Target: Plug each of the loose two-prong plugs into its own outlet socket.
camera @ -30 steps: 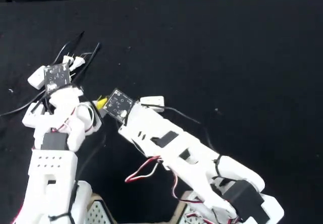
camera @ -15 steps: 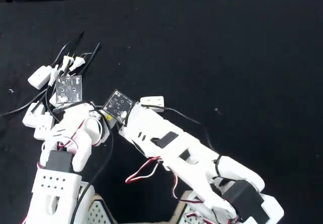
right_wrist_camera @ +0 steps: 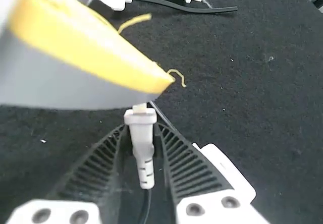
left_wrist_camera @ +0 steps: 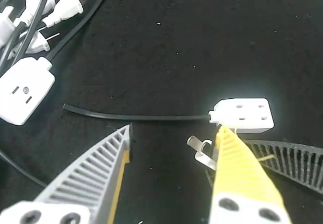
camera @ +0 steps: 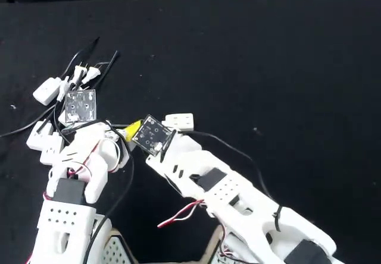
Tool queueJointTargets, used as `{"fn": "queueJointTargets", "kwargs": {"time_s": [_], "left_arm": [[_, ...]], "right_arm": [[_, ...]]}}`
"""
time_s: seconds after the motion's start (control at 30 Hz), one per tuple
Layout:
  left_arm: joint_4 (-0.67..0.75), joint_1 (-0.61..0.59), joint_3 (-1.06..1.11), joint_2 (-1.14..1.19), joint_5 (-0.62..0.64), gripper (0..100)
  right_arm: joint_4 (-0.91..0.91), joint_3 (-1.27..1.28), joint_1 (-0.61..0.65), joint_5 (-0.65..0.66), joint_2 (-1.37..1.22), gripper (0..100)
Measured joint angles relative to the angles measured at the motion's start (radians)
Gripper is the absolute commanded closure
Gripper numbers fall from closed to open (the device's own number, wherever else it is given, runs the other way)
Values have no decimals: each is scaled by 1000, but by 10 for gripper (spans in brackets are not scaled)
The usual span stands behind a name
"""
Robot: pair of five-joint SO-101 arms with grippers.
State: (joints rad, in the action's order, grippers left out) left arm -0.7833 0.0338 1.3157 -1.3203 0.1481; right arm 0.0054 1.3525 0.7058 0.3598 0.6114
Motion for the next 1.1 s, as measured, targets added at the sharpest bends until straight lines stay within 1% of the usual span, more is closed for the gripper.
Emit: {"fn": "queueJointTargets", "kwargs": {"time_s": [0.2, 0.37, 1.1], "left_arm": [[2, 0, 0, -3, 0, 734], [40, 0, 28, -6, 0, 734], [40, 2, 28, -6, 0, 734]], "right_arm": [[0, 0, 2, 0, 3, 988], [0, 0, 2, 0, 3, 988], [0, 5, 2, 0, 3, 988]]}}
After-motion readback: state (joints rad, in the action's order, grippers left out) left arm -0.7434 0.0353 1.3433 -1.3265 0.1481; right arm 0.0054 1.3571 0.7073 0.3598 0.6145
